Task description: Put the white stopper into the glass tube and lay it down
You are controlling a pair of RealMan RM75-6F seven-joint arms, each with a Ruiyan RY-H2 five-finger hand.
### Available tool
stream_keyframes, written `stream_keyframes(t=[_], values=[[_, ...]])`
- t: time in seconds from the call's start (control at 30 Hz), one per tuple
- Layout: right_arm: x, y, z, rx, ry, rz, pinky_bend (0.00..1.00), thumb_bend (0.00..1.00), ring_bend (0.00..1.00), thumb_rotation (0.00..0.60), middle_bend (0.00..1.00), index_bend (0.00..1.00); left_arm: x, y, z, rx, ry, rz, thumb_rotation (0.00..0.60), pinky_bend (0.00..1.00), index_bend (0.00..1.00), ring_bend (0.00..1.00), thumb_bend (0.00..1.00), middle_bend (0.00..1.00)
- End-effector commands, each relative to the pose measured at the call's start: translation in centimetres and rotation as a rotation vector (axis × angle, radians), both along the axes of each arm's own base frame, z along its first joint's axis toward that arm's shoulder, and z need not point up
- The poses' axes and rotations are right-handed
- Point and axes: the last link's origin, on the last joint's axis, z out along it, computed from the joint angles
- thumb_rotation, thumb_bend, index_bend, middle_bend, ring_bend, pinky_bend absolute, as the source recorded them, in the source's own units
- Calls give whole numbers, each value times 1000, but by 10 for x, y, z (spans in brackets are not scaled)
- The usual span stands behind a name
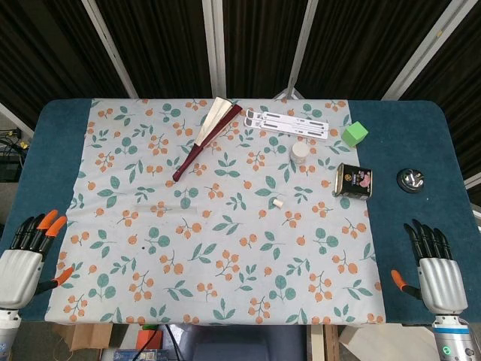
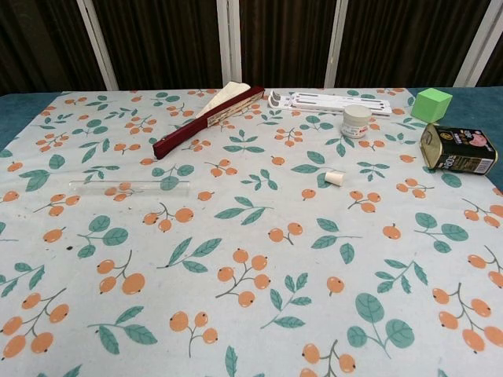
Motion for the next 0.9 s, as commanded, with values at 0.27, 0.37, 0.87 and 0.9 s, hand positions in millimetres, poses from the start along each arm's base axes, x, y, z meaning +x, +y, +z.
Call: stream_keyframes(t=[0.27,0.37,0.87,0.9], values=[[0,2,3,-7,4,9,0,296,0,600,0,0,-1,2,-1,-8,6,-3,600,0,0,0,161,0],[-1,3,3,-7,3,7,0,296,0,600,0,0,0,2,-2,-15,5,0,600,0,0,0,161,0],[0,1,1,3,-10,11,0,295,0,600,0,0,37,58,-20,-71,37,-3,600,0,124,0,161,124],[0,1,0,5,-11,11,0,295,0,600,0,0,43,67,-23,-85,36,7,600,0,146,0,161,146]])
